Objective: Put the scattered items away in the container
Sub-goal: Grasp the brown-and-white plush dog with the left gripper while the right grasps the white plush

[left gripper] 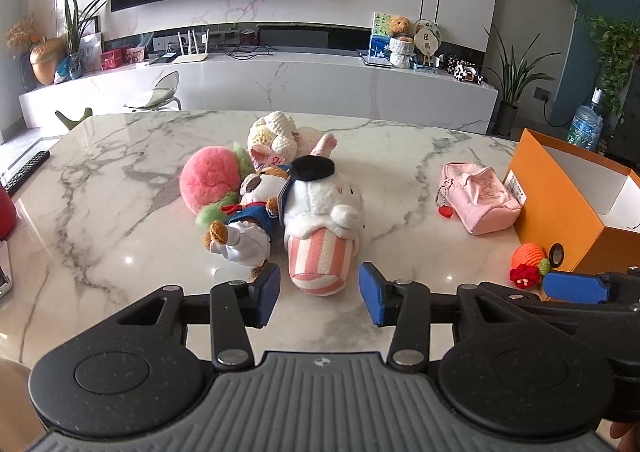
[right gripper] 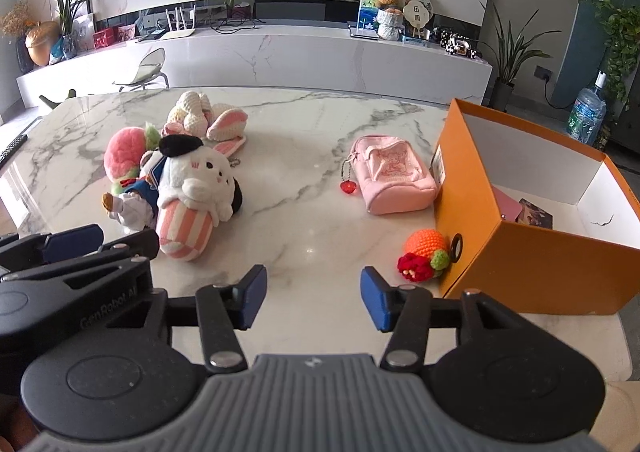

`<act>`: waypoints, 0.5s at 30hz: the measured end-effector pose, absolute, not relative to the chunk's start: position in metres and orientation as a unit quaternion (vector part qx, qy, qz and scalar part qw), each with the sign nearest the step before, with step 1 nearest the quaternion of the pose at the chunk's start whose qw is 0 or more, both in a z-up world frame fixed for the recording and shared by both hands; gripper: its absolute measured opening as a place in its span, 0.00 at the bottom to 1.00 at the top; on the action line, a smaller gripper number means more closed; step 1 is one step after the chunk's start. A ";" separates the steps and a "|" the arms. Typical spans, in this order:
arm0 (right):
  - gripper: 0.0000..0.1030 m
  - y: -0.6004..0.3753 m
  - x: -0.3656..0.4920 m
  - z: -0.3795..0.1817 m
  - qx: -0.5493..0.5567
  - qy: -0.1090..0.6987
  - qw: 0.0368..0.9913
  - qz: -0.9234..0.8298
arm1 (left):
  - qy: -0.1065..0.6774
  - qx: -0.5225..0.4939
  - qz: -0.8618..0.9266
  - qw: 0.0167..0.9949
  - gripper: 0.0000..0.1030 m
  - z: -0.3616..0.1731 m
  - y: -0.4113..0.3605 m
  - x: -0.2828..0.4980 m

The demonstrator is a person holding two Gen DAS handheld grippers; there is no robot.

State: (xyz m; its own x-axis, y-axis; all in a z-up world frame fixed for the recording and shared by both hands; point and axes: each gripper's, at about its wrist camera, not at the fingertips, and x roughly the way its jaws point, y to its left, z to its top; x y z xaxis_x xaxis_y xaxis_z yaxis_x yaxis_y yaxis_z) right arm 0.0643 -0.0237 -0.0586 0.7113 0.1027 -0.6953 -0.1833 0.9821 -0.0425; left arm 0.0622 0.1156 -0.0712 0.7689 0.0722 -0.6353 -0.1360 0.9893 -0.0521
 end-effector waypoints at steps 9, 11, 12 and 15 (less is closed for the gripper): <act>0.86 -0.016 0.080 -0.069 -0.021 0.331 0.942 0.048 | 0.337 -0.033 0.072 0.938 0.54 -0.083 0.135 0.080; 0.86 -0.010 0.087 -0.072 -0.037 0.335 0.940 0.058 | 0.342 -0.053 0.077 0.935 0.54 -0.083 0.143 0.087; 0.86 -0.008 0.090 -0.074 -0.042 0.338 0.938 0.066 | 0.344 -0.058 0.081 0.934 0.54 -0.084 0.147 0.091; 0.77 -0.003 0.101 -0.077 -0.037 0.353 0.930 0.095 | 0.352 -0.039 0.098 0.930 0.54 -0.087 0.153 0.103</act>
State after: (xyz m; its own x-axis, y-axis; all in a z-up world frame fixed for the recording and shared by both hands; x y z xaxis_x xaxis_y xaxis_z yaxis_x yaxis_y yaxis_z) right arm 0.1013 -0.0026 -0.0769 0.7329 0.1498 -0.6636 -0.2027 0.9792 -0.0028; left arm 0.1027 0.1526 -0.0872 0.7331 0.1547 -0.6623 -0.2090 0.9779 -0.0029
